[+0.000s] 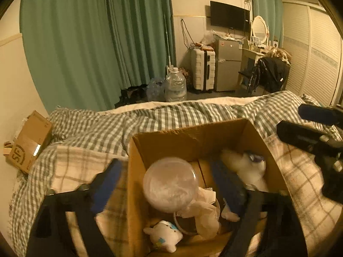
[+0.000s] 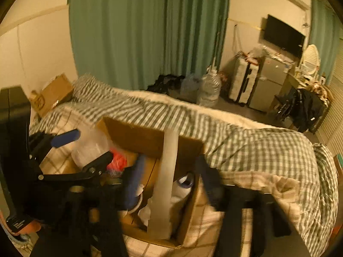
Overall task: Organize objects
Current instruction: 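Lower the cup into the box with the left gripper while the right gripper drops the tube in, then grasp the blue tissue pack with the right gripper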
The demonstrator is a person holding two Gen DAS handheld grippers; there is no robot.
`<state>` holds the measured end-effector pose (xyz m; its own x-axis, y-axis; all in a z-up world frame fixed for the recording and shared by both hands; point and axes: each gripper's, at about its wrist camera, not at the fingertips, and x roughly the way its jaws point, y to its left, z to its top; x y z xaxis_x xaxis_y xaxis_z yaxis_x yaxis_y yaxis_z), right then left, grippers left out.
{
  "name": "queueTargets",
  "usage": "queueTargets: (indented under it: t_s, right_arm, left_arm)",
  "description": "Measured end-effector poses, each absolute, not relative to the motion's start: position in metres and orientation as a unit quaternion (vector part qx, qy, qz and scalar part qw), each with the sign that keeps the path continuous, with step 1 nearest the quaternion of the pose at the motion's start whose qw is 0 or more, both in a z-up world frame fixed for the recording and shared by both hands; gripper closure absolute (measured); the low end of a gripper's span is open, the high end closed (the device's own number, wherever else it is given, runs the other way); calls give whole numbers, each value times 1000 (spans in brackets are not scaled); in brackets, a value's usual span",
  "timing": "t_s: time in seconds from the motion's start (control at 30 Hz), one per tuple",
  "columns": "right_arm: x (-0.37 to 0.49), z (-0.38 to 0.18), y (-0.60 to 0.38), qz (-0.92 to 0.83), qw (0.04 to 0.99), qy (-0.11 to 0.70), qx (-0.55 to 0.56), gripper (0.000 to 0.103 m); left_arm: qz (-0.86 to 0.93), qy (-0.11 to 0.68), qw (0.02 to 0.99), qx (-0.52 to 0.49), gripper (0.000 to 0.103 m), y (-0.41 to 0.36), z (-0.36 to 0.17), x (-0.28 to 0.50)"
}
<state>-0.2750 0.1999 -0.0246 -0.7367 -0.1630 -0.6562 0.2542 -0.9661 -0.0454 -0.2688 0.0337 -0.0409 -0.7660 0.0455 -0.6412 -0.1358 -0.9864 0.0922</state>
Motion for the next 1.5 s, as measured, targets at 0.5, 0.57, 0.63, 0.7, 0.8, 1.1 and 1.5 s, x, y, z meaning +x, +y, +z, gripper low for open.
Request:
queueTargets:
  t_s: [0.5, 0.57, 0.63, 0.7, 0.8, 1.1, 1.5]
  right_arm:
    - [-143, 64, 198, -953, 84, 105, 273, 14]
    - [-124, 69, 197, -954, 84, 106, 267, 13]
    - [-110, 72, 195, -955, 83, 104, 264, 11]
    - [-98, 70, 193, -955, 85, 107, 263, 11]
    - [-87, 55, 189, -954, 84, 106, 269, 11]
    - [-82, -32, 183, -941, 100, 93, 311, 11]
    - [-120, -120, 177, -898, 111, 78, 419, 11]
  left_arm:
    - [962, 36, 34, -270, 0, -10, 49, -146]
    - [964, 27, 31, -261, 0, -18, 52, -129]
    - [965, 20, 30, -259, 0, -24, 52, -114]
    - [965, 16, 28, -262, 0, -31, 48, -104]
    - [964, 15, 16, -264, 0, -37, 32, -89]
    - [948, 10, -6, -318, 0, -28, -55, -80]
    - [923, 25, -31, -384, 0, -27, -116, -88]
